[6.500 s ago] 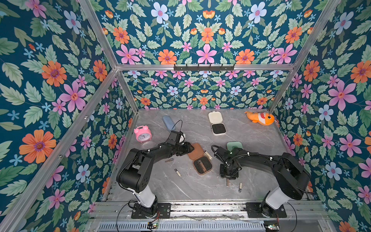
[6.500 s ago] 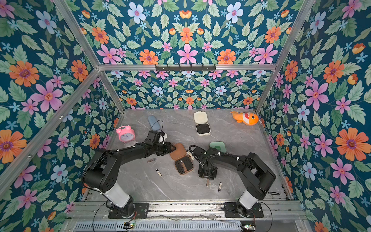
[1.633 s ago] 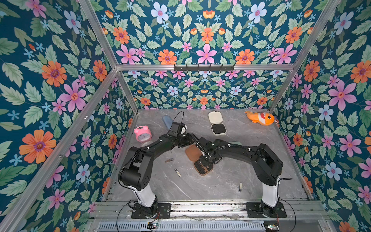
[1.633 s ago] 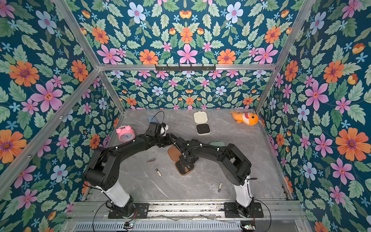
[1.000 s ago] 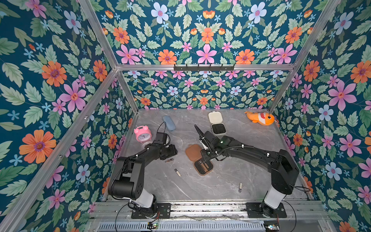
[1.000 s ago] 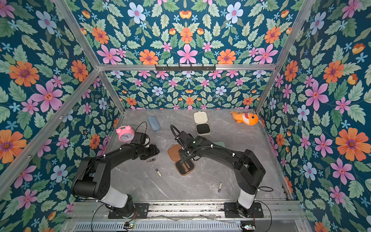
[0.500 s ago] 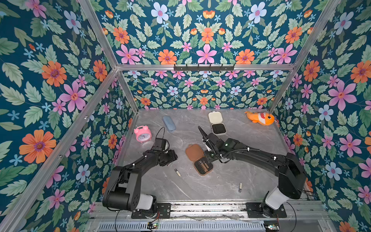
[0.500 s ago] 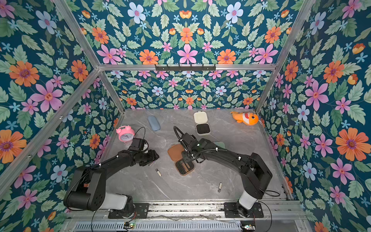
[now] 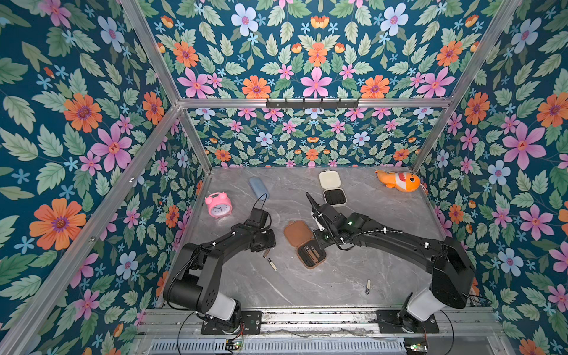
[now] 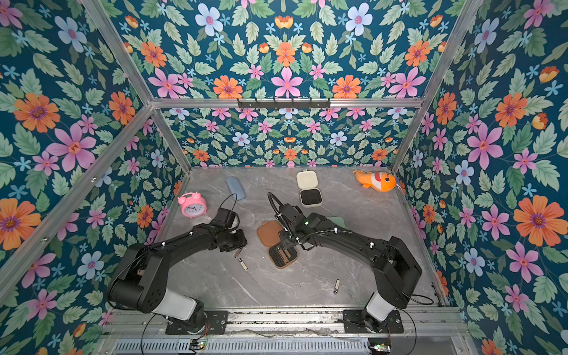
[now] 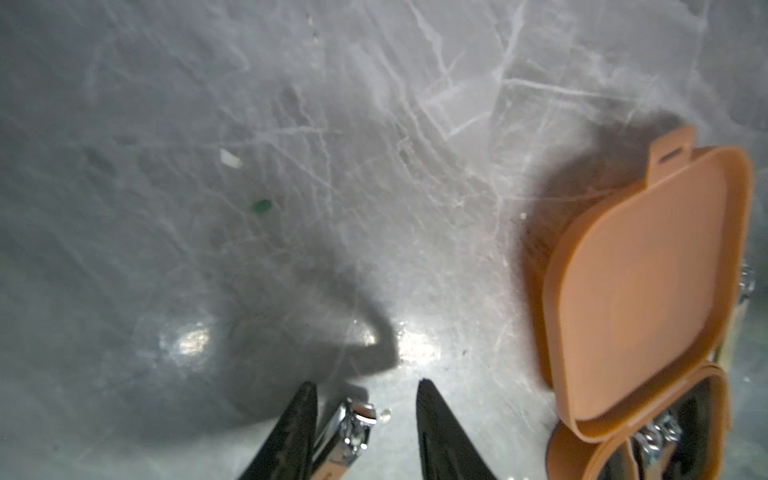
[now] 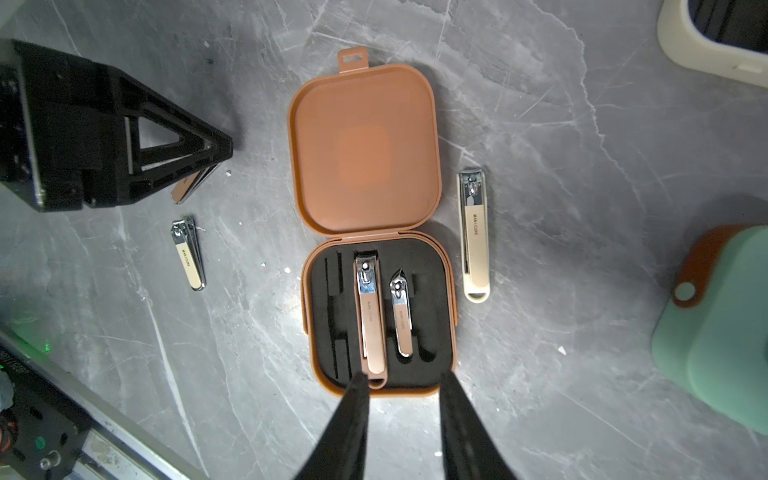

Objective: Organize nail clipper sets
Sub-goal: Pick up the nail clipper from the center of the board.

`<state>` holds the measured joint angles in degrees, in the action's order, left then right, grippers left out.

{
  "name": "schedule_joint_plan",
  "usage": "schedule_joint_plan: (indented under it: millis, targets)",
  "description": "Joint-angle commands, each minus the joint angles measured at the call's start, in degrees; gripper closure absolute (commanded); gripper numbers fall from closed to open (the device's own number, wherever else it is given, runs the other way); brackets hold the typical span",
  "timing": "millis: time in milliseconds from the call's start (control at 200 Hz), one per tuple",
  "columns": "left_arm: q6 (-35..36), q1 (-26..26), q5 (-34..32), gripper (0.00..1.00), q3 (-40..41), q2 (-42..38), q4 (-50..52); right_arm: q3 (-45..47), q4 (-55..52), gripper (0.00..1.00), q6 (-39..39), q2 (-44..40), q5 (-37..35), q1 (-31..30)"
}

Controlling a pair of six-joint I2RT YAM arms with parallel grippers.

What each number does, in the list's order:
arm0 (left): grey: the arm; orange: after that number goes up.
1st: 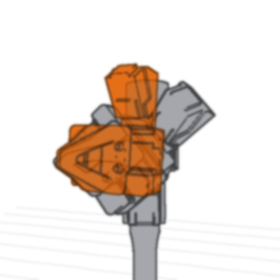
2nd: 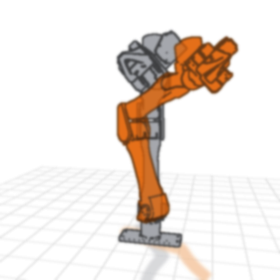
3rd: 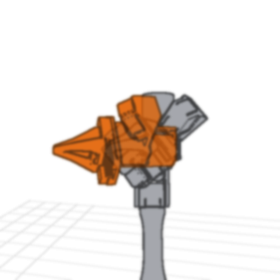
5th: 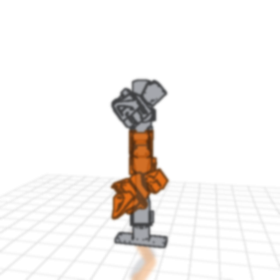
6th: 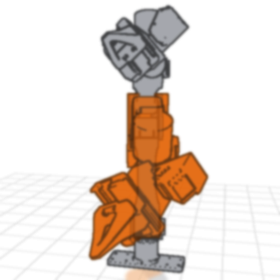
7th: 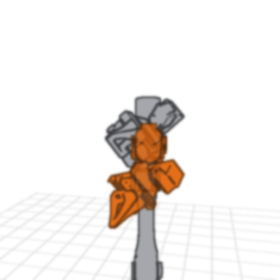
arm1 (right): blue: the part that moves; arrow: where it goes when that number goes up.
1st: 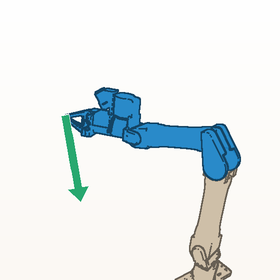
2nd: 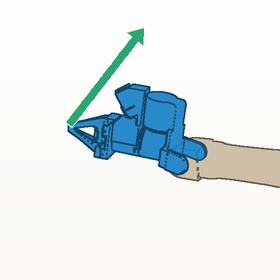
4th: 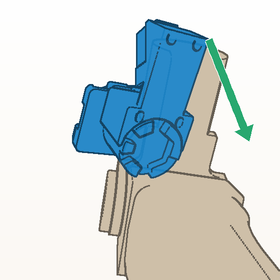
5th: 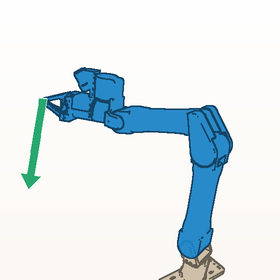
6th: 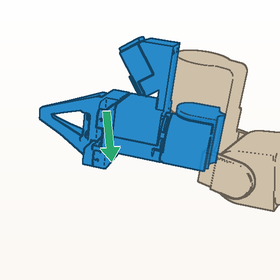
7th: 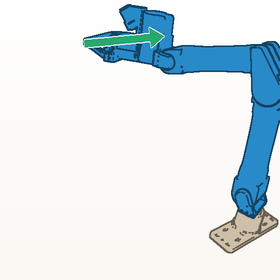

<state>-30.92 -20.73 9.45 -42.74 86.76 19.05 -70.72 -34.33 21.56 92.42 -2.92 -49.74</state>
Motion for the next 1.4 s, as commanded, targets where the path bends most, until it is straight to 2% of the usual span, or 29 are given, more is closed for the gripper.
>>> schedule_joint_plan:
  millis: [0, 195, 515, 975, 1235, 1395]
  targets:
    - [2.13, -1.11, -6.10, 0.58, -0.80, 1.06, 5.74, 0.05, 0.89, 0.69, 0.77, -0.22, -0.05, -0.02]
    - [2.86, -3.17, -8.72, 0.59, -1.99, 1.65, 9.41, -0.45, 0.83, 0.69, 0.61, 0.19, -0.03, 0.03]
    - [3.14, -6.32, -11.11, 0.69, -3.70, 4.62, 11.09, -0.62, 0.66, 0.69, 0.56, 0.80, 0.64, -0.01]
    - [2.97, -7.31, -8.86, 0.83, -3.83, 4.89, 10.64, -1.14, 0.16, 0.69, 0.67, 1.63, 0.28, 0.16]
    - [4.09, -7.26, -9.45, 0.84, -9.77, 2.72, 15.13, -0.96, -1.13, 0.70, 2.55, 0.77, -1.91, 0.93]
    - [4.46, -7.30, -8.48, 0.84, -14.71, 1.04, 17.57, 0.80, -3.09, 0.70, 7.09, -1.11, -2.51, 4.69]
